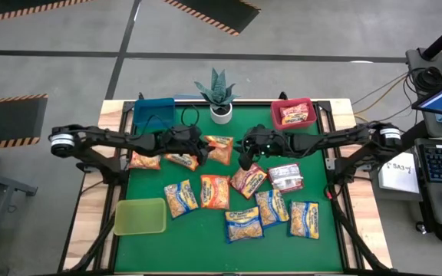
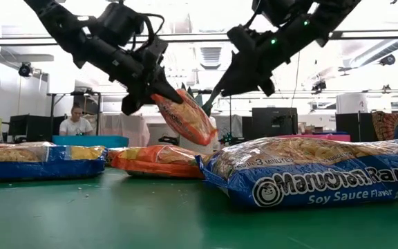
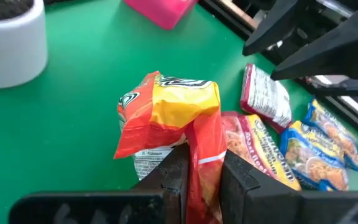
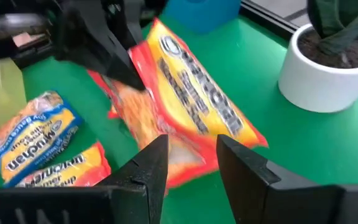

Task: Sort Maruchan noodles
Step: Put the orange noodle pack into the yellow bin

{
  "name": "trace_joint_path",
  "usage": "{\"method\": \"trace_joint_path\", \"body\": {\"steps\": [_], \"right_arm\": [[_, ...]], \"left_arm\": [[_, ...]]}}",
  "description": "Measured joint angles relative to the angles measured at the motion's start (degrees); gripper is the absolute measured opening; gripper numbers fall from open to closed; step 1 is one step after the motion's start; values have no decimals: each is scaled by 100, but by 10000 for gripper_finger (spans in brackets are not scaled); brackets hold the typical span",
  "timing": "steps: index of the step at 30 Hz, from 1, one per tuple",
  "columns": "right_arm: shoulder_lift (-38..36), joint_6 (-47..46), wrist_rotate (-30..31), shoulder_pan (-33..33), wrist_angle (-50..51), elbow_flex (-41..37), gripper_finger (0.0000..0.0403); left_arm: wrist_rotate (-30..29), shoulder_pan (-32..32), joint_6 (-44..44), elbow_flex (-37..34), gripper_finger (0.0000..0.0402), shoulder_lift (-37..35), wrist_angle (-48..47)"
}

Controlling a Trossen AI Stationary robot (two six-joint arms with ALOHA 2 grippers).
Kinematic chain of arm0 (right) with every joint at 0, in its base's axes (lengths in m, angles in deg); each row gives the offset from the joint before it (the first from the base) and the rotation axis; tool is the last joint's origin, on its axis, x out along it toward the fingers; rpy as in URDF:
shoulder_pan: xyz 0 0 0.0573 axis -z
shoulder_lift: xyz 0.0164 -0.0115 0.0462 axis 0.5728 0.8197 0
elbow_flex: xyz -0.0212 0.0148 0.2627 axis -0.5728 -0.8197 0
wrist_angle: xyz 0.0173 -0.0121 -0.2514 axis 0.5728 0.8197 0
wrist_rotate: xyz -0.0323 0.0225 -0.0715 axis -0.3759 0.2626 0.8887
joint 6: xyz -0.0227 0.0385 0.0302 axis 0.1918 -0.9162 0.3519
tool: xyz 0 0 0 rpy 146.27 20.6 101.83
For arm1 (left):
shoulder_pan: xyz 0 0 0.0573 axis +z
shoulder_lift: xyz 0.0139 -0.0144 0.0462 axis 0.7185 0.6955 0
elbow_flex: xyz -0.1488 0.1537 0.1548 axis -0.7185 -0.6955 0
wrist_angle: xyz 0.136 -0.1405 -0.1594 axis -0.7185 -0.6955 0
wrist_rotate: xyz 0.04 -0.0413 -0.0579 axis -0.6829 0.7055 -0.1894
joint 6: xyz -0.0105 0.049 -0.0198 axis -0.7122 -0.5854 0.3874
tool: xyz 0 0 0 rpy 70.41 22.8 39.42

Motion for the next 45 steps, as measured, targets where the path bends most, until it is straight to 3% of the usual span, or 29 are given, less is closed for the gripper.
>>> {"method": "trace_joint_path", "body": {"steps": [6,12,18,22,25,29,35,45], "right_arm": [[-147,10,9,0,472,-21,124],[-138,114,14,0,597,-26,129],[-144,312,20,2,582,-26,128],[-144,421,52,17,573,-26,123],[-144,454,148,28,537,-20,123],[-144,462,160,55,461,-11,128],[-144,461,162,55,351,-8,128],[-142,424,160,55,355,-8,127]], "left_arm": [[-17,-19,79,53,36,-656,-574],[-12,-328,-508,735,36,-1069,-1818],[-16,-812,-1601,2240,36,-1090,-4724],[5,-1478,-2608,3122,36,-1030,-6667],[41,-1916,-2595,3725,36,-961,-7747],[38,-2535,-1946,4263,36,-910,-8971],[45,-3531,-1033,4388,36,-945,-9704],[-57,-5519,-729,4010,36,-932,-9764]]}}
